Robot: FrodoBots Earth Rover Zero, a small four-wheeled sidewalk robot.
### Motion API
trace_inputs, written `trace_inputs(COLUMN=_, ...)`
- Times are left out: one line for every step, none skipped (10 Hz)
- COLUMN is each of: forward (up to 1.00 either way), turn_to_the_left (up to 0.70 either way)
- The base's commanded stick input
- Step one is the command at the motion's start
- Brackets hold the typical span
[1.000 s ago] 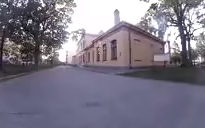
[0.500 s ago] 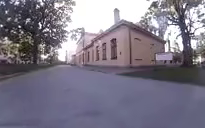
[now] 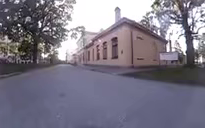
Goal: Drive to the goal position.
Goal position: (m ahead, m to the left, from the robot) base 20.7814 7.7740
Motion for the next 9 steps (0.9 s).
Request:
trace_inputs(forward=0.70, turn_to_the_left=0.35)
trace_inputs(forward=0.70, turn_to_the_left=0.35)
trace_inputs(forward=0.70, turn_to_the_left=0.34)
trace_inputs(forward=0.70, turn_to_the_left=0.28)
trace_inputs(forward=0.70, turn_to_the_left=0.17)
trace_inputs(forward=0.70, turn_to_the_left=0.02)
trace_inputs(forward=0.70, turn_to_the_left=0.00)
trace_inputs(forward=0.70, turn_to_the_left=0.00)
trace_inputs(forward=0.70, turn_to_the_left=0.00)
